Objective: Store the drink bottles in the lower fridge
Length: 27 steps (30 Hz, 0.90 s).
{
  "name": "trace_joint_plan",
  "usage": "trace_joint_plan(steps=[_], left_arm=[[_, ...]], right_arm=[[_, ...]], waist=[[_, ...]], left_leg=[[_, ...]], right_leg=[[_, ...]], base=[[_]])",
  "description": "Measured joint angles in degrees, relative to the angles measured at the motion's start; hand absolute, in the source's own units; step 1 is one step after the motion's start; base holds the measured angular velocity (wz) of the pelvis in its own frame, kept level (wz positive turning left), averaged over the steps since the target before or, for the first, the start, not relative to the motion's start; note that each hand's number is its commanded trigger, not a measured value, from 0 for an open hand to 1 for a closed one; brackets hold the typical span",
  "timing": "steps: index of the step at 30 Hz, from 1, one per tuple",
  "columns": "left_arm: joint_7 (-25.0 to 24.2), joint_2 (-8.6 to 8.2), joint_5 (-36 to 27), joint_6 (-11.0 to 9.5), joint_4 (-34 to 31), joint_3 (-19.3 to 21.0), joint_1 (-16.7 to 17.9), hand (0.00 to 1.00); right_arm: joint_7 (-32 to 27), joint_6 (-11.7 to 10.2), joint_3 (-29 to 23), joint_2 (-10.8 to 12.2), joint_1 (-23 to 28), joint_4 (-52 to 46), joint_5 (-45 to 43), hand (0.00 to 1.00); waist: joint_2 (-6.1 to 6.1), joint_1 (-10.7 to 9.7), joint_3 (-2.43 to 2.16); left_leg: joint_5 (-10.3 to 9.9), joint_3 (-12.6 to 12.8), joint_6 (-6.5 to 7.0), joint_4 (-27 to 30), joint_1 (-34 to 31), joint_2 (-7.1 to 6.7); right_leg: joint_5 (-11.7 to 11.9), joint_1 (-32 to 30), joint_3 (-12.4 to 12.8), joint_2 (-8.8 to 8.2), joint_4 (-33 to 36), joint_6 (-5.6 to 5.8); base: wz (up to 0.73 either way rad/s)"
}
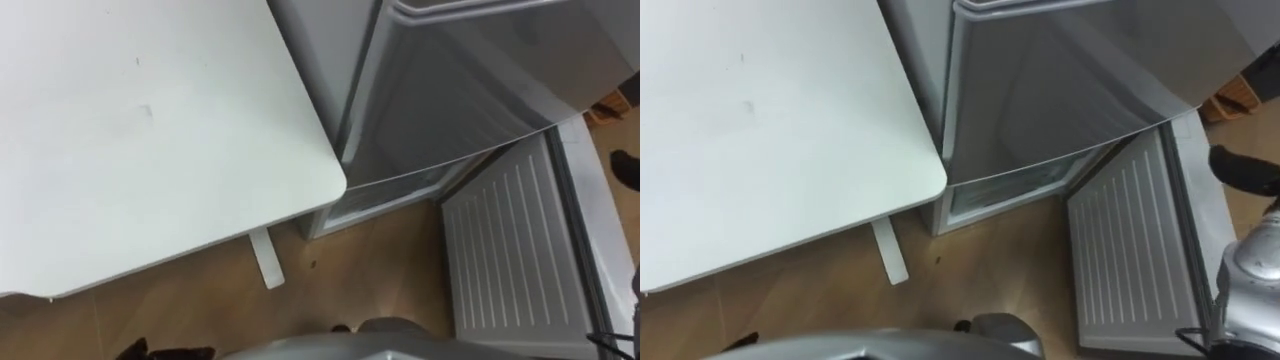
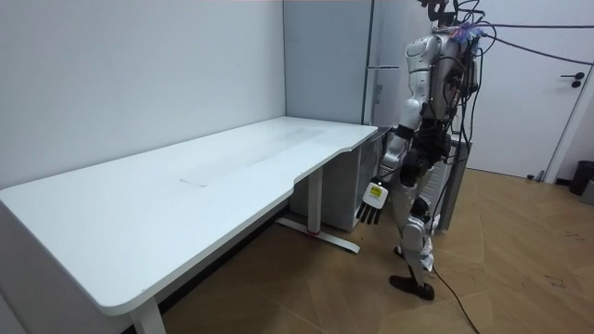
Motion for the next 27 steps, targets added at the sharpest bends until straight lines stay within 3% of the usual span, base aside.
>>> trace_joint_plan(steps=[5,8,11,17,21,27], left_arm=[[-0.1,0.04,0.1,0.7,-1.0,2.8,2.1,0.0],[-0.3,0.03,0.0,1.7,-2.3,3.9,3.8,0.0],[-0.8,0.36,0.5,1.8,-2.7,4.3,4.1,0.0],[-2.2,0.85,1.4,2.6,-3.9,4.2,4.2,0.0],[-2.5,1.06,3.1,3.5,-3.9,4.2,4.1,0.0],[-2.5,1.41,3.4,3.5,-3.4,3.6,3.8,0.0]], right_arm=[[-0.5,1.0,-3.7,0.0,1.2,13.4,5.9,0.0],[-1.1,2.6,-6.0,0.0,2.2,19.7,10.3,0.0],[-1.4,2.5,-8.4,-0.1,1.6,25.8,16.7,0.0],[0.6,2.6,-8.4,-0.5,1.9,33.5,27.5,0.0],[5.5,2.7,-8.4,-0.6,2.3,36.5,33.3,0.0],[9.7,2.3,-6.4,-1.9,1.8,40.0,35.0,0.0]], waist=[[-0.66,-0.7,-0.22],[-0.93,-0.9,-0.1],[-1.3,-0.9,0.01],[-1.32,-0.8,0.17],[-0.62,-0.7,-0.14],[-0.63,-0.5,0.01]], left_leg=[[-0.1,-0.2,0.09,-0.6,0.1,0.06],[-0.1,-0.2,0.08,-0.6,0.1,-0.02],[-0.1,-0.2,0.1,-0.4,0.1,-0.11],[-0.1,-0.5,0.18,-0.3,-0.2,-0.1],[-0.1,-0.8,0.17,-0.1,-0.2,-0.01],[-0.2,-0.5,0.17,-0.6,0.7,0.14]], right_leg=[[-0.1,0.1,-0.1,0.08,0.1,-0.03],[-0.1,0.0,0.0,0.02,0.2,-0.02],[-0.1,0.1,0.1,-0.02,0.1,0.0],[-0.1,0.0,-0.1,0.27,0.0,0.02],[-0.1,0.2,-0.2,0.07,-0.4,0.01],[0.1,1.0,0.0,0.68,-0.8,-0.03]], base=[[0.01],[0.0],[0.0],[0.01],[0.02],[-0.02]])
